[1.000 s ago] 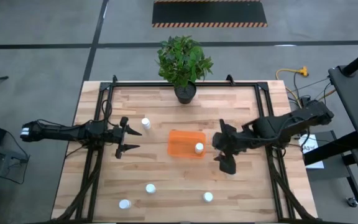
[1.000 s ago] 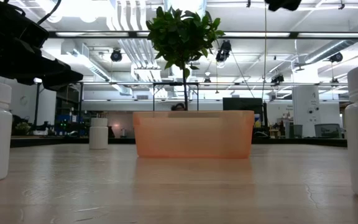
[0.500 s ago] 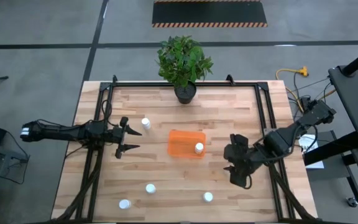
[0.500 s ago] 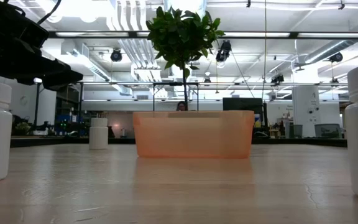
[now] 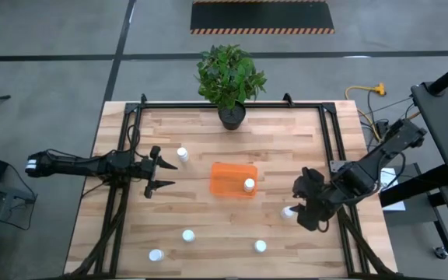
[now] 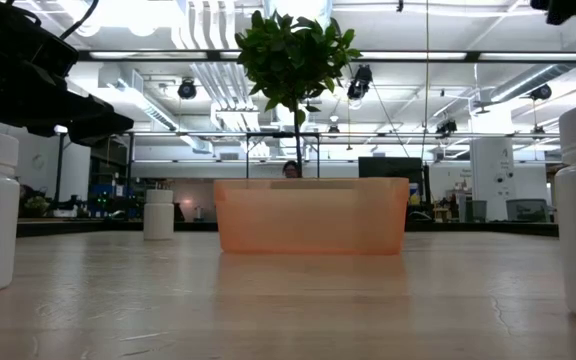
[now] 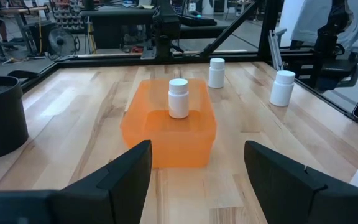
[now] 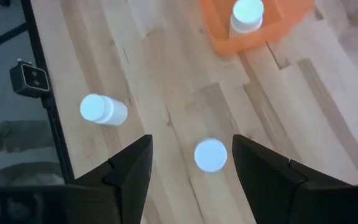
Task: Pick and place pill bottles into a basket
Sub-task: Put the white pill bottle into the orange bin
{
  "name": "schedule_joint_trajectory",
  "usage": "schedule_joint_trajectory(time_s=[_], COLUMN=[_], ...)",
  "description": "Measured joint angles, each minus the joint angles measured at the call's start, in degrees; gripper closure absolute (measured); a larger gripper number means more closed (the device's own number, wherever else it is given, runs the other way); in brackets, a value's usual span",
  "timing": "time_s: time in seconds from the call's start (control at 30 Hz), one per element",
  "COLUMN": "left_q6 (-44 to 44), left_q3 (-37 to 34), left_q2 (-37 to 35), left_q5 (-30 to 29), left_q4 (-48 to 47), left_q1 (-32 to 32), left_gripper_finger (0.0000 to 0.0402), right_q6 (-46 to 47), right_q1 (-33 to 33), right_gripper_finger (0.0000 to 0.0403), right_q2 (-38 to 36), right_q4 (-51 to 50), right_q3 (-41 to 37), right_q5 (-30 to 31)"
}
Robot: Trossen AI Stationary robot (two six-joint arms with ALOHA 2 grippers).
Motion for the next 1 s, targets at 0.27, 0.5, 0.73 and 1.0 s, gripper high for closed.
schedule_joint_trajectory(time_s=[0.27, 0.5, 0.73, 1.0], left_q6=[0.0, 0.0, 0.0, 0.0], left_q3=[0.0, 0.0, 0.0, 0.0], left_q2=[0.0, 0.0, 0.1, 0.1], left_q5=[0.0, 0.0, 0.0, 0.0], left_q4=[0.0, 0.0, 0.0, 0.0], left_q1=[0.0, 0.0, 0.0, 0.0], left_gripper_finger=[0.0163, 0.0163, 0.0163, 0.0163], right_q6=[2.1, 4.9, 5.2, 0.9], right_q1=[0.0, 0.0, 0.0, 0.0], right_gripper_finger=[0.0192, 0.0144, 0.0074, 0.0071], right_q2=[-0.9, -1.9, -1.8, -1.8], right_q4=[1.7, 5.6, 5.6, 8.0], right_q3=[-5.0, -8.3, -11.2, -14.1], right_q5=[-0.5, -1.7, -4.9, -4.4])
